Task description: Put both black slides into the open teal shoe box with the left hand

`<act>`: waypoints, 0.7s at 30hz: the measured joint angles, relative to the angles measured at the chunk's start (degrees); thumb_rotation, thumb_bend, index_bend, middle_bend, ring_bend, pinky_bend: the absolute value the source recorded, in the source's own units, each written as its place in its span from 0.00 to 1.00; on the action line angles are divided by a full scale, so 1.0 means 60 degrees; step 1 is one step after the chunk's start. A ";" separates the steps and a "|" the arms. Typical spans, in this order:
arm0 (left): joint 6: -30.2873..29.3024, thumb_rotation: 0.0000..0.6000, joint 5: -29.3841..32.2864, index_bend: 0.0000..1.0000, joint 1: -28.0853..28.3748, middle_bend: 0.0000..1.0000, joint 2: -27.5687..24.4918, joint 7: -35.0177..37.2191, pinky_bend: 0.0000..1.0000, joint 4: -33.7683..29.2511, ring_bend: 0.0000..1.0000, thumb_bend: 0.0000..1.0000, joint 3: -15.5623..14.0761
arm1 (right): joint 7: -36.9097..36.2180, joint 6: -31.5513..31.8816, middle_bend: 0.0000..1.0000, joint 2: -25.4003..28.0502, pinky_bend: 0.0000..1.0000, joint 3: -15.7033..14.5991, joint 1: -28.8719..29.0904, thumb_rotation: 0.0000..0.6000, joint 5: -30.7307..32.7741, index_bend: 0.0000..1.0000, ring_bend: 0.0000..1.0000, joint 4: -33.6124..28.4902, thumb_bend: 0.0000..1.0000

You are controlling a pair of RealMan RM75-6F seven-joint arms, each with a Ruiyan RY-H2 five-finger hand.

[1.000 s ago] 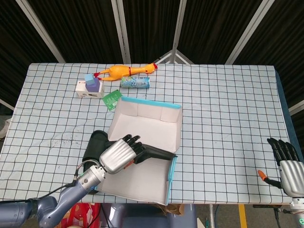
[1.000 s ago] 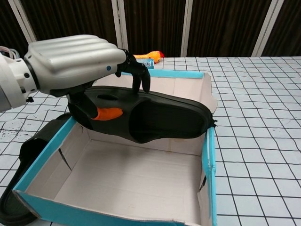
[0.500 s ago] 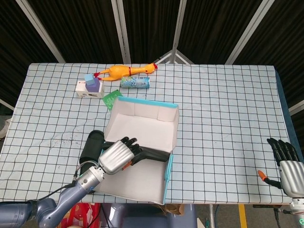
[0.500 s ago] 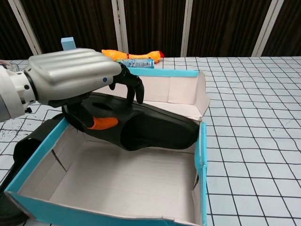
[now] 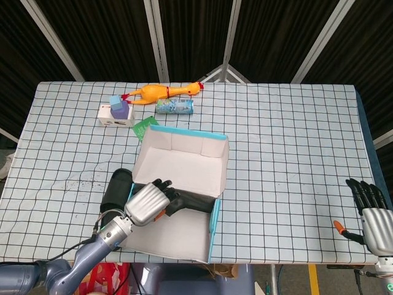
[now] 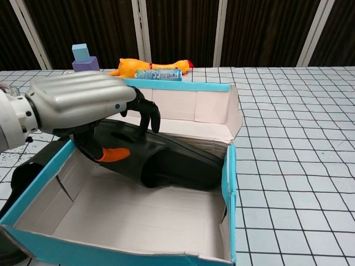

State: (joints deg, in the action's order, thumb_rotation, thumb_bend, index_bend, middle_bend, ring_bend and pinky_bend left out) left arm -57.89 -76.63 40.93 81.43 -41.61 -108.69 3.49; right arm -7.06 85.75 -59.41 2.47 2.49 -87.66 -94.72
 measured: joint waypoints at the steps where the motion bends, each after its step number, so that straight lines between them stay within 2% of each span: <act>1: -0.0008 1.00 -0.0007 0.34 -0.0001 0.38 0.0006 -0.0012 0.34 0.0022 0.23 0.47 -0.0024 | -0.0006 0.0001 0.09 0.0002 0.04 0.0000 -0.0001 1.00 -0.0002 0.05 0.04 0.0001 0.25; 21: 0.0084 1.00 0.0841 0.35 0.0104 0.39 0.0110 -0.0562 0.34 0.0204 0.24 0.47 -0.0191 | -0.0033 0.0054 0.09 0.0013 0.04 -0.0007 -0.0027 1.00 -0.0041 0.05 0.05 -0.0014 0.25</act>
State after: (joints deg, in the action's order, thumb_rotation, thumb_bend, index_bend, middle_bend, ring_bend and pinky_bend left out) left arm -57.38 -71.58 41.56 82.09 -44.98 -107.46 2.35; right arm -7.25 86.08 -59.34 2.43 2.32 -87.90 -94.80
